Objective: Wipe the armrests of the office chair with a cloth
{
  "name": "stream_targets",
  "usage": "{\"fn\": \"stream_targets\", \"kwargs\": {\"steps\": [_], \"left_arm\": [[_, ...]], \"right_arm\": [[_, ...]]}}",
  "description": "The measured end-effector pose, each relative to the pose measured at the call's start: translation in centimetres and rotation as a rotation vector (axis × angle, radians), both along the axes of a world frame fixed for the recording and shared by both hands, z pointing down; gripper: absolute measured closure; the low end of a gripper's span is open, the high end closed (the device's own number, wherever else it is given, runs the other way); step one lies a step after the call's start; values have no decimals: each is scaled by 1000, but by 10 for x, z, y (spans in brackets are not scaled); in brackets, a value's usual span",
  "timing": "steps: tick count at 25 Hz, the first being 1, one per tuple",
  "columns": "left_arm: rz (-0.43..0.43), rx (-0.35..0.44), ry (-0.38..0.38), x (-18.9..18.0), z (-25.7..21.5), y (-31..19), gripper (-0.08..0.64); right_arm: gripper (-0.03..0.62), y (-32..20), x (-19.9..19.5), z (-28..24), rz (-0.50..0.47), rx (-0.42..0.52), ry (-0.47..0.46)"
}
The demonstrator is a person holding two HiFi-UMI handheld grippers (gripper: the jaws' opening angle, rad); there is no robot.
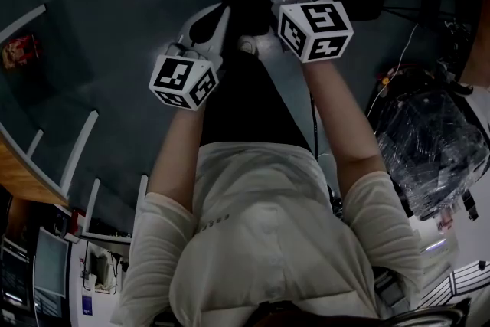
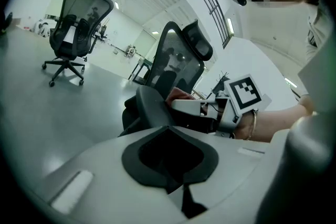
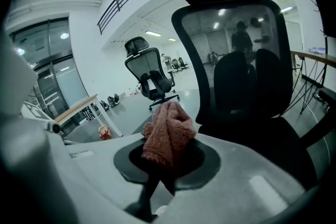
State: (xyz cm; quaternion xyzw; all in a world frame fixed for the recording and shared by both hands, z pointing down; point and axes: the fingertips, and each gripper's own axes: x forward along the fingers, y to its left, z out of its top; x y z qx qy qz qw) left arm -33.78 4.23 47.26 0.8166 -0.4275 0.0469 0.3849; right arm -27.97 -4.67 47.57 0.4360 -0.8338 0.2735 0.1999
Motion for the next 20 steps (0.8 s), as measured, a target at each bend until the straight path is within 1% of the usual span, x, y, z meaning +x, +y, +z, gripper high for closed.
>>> {"fn": "stream_targets", "kwargs": {"steps": [3, 7, 11, 14, 20], "left_arm": [[-4, 17, 20, 0, -1, -1, 543], [10, 43, 11, 0, -2, -2, 543], [71, 87, -10, 8, -5, -4, 543], [104, 101, -10, 15, -7, -7, 544], [96, 120, 3, 14, -7, -6, 543]], "right_arm": [[545, 22, 4, -1, 5, -13, -5], [545, 43, 6, 0, 4, -23, -13], [545, 67, 8, 1, -3, -36, -18], [545, 87, 14, 3, 0, -49, -14], [545, 125, 18, 5, 23, -88, -26]]}}
